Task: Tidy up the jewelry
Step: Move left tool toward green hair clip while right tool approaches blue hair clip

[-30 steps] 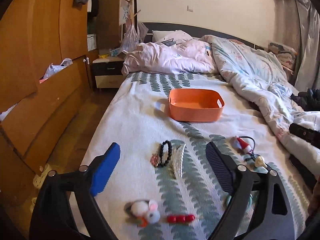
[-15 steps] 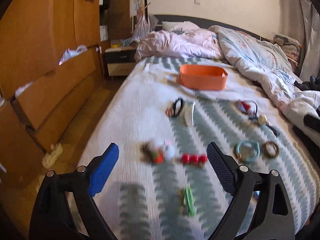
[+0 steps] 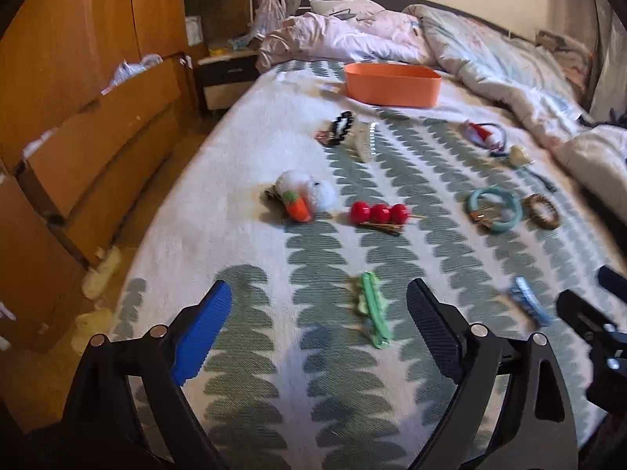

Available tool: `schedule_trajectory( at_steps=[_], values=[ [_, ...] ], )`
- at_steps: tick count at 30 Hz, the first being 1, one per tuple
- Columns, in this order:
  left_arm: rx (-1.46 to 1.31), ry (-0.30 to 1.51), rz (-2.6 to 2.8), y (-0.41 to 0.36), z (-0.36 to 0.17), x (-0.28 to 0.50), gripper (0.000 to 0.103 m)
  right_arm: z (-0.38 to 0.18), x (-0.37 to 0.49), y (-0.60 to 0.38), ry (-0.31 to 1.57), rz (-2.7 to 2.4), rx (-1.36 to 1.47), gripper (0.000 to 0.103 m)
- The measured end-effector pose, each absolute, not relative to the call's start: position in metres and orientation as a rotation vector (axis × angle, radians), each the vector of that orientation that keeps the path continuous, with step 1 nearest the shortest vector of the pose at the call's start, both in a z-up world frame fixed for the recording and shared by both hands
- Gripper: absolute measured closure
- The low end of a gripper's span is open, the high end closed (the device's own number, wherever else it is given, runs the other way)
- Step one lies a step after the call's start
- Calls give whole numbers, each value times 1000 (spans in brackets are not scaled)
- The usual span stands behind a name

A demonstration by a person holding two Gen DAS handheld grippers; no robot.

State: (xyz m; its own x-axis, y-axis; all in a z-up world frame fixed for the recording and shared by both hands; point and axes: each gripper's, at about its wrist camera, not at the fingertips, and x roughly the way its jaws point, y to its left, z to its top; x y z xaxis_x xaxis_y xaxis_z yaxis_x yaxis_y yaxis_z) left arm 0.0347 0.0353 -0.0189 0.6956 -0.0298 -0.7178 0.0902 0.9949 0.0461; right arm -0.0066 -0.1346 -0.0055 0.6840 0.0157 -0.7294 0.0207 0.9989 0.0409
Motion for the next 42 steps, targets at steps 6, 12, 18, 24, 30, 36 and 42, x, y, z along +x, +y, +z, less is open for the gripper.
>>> schedule_trajectory(
  at_steps=[6,12,18,24,30,36,42],
  values=[
    [109,804,-66,29,-24,37,14,-17,-1,-136,863,-5,50,17],
    [136,800,-72,24,-25,35,14,-13,-3,-133,856,-11,35,17],
    [135,806,-70,23,-26,36,14,-11,-2,-134,854,-7,41,17],
    [133,818,-71,24,-27,36,14,-12,-2,-133,861,-8,40,17],
    [132,837,-67,24,-30,39,14,-14,0,-135,872,-15,40,17],
    [142,875,-70,23,-41,45,14,-21,7,-139,887,-35,46,17],
    [156,899,-68,21,-49,48,14,-32,16,-141,917,-53,50,17]
  ],
)
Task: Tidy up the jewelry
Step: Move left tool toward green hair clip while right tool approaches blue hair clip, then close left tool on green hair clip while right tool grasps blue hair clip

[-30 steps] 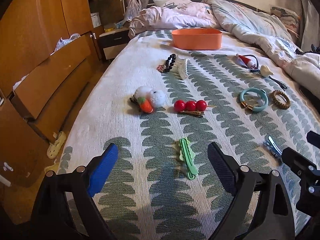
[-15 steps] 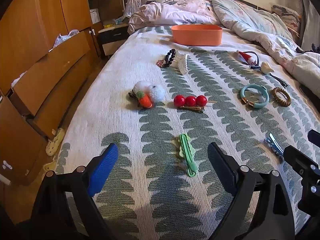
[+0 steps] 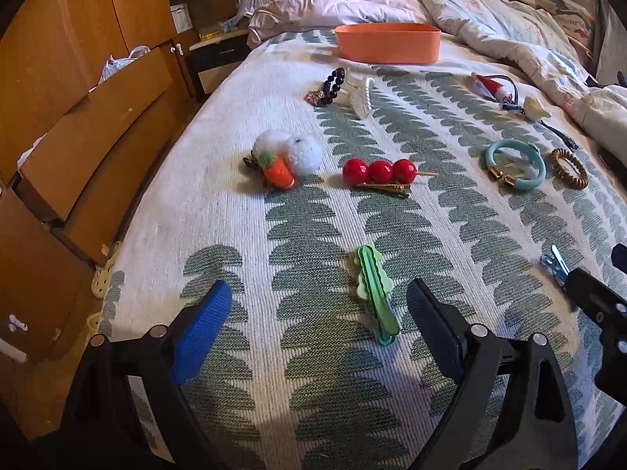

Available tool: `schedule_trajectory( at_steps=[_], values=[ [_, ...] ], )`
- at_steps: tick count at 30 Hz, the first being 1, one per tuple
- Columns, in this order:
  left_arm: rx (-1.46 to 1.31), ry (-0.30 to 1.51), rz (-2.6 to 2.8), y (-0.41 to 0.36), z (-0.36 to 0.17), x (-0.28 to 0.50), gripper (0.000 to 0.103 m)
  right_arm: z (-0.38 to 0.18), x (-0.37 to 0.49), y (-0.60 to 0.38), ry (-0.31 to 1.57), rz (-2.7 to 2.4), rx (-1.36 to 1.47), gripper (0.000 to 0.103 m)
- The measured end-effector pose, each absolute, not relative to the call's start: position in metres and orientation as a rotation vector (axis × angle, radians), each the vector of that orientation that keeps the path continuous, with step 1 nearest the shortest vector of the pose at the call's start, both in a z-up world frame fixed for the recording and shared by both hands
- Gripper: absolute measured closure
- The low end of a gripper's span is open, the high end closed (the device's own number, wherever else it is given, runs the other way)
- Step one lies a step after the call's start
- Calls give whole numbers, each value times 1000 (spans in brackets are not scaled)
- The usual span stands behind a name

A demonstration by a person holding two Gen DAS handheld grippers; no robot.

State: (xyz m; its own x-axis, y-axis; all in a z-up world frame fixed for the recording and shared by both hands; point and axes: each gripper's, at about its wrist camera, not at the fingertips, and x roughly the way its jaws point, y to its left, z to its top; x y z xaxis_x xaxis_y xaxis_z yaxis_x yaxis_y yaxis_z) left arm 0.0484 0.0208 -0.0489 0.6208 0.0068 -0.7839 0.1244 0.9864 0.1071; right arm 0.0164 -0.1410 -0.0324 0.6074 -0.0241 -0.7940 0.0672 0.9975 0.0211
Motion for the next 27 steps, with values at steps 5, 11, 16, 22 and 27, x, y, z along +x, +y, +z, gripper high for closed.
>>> schedule_trajectory(
  at_steps=[5,11,16,22,27],
  values=[
    [189,907,-70,15,-52,49,14,-42,22,-139,949,-71,31,18],
    [209,921,-71,13,-56,51,14,-48,26,-138,972,-81,22,26],
    [203,934,-74,14,-58,53,13,-53,29,-135,979,-99,-5,30],
    [211,935,-71,12,-59,54,13,-54,30,-132,978,-112,-33,31],
    [206,931,-75,11,-59,53,14,-53,28,-134,975,-125,-34,48]
  ],
)
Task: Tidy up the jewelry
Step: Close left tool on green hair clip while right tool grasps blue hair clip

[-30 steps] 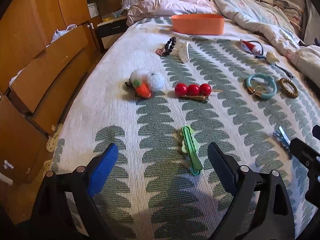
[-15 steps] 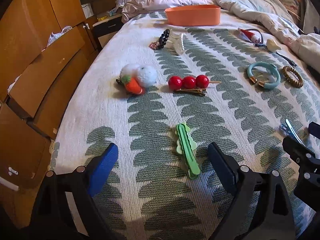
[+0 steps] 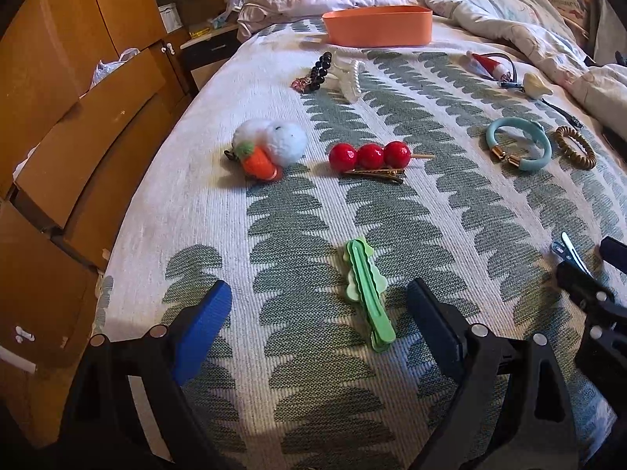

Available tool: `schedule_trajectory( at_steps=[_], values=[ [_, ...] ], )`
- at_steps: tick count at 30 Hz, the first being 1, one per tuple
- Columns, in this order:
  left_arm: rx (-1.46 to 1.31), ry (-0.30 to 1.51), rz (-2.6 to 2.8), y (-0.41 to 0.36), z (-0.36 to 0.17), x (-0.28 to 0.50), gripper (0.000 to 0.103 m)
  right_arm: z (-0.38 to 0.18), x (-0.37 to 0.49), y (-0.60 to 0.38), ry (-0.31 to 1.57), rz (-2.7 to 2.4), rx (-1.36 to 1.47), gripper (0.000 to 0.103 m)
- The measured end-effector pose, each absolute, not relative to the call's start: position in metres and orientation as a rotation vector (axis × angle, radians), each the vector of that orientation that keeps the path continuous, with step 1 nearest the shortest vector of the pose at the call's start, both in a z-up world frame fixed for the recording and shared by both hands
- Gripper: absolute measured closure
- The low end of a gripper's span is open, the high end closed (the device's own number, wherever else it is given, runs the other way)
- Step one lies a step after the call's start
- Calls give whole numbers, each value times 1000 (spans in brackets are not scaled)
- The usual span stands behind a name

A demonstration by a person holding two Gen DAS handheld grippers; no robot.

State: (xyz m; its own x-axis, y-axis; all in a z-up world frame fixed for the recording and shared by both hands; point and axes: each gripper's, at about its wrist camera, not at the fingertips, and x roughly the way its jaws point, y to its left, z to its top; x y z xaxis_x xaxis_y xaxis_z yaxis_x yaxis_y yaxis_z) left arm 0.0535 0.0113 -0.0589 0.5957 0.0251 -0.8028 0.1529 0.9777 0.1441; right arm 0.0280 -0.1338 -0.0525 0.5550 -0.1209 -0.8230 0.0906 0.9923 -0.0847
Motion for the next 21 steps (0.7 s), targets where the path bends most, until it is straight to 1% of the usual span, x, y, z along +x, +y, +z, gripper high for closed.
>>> schedule_trajectory(
  at_steps=[1,4,5,7,12,16,18,21],
  values=[
    [205,932,-76,12,-59,54,14,-52,28,-134,975,-124,-33,52],
    [197,936,-91,13,-58,54,17,-51,27,-136,976,-126,-25,57],
    [194,936,-94,13,-58,53,19,-51,27,-136,978,-124,-23,58],
    [194,933,-100,13,-57,52,22,-50,26,-136,977,-126,-21,62],
    [204,927,-116,11,-56,49,33,-49,25,-139,982,-117,4,67],
    [205,927,-128,10,-56,50,36,-49,25,-141,987,-116,13,71],
    [191,930,-137,11,-56,50,41,-48,25,-142,988,-113,18,74],
    [186,928,-142,11,-55,50,46,-48,24,-144,989,-107,28,78]
  ],
)
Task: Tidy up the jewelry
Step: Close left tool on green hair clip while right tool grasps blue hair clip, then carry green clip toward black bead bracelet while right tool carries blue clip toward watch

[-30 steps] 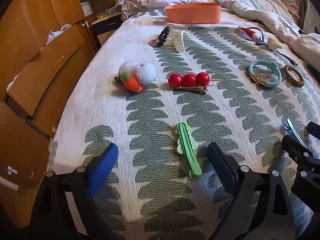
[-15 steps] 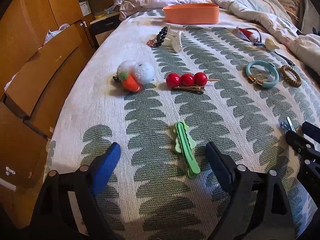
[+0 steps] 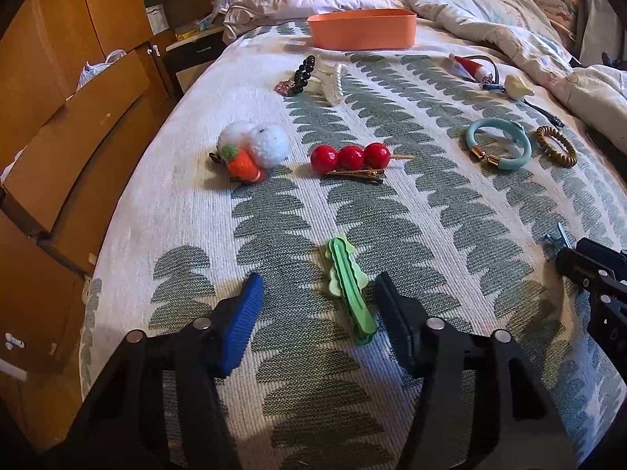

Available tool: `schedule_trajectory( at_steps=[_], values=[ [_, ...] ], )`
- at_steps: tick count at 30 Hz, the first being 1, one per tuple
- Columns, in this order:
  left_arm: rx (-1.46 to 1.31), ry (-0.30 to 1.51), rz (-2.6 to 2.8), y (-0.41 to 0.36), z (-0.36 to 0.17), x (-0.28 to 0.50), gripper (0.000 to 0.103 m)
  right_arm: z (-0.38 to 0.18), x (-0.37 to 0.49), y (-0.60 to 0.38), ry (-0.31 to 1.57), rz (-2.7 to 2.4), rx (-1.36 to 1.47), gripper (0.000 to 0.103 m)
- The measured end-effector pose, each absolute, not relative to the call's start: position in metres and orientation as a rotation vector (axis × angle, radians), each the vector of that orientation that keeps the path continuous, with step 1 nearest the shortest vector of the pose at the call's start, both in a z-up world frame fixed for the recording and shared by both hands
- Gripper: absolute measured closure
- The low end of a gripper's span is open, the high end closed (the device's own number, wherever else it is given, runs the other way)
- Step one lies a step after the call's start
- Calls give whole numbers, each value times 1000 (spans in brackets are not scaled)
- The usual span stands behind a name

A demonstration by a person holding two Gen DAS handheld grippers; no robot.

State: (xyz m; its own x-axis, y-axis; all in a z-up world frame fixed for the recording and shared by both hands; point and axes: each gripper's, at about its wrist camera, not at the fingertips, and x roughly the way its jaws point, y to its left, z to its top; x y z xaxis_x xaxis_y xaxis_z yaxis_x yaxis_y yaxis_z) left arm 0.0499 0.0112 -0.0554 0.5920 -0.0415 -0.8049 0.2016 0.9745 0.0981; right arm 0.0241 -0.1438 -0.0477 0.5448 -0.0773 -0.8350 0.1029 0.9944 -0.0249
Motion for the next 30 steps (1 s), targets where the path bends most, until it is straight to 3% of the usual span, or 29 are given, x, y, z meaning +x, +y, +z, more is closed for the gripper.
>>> schedule_trajectory(
  at_steps=[6,12,30],
  values=[
    [189,925,-165,9,-54,48,69,-47,22,-142,987,-98,32,85],
    [165,929,-162,12,-52,49,82,-45,22,-143,978,-99,36,85],
    [128,890,-164,23,-37,48,82,-32,16,-146,927,-106,50,85]
  ],
)
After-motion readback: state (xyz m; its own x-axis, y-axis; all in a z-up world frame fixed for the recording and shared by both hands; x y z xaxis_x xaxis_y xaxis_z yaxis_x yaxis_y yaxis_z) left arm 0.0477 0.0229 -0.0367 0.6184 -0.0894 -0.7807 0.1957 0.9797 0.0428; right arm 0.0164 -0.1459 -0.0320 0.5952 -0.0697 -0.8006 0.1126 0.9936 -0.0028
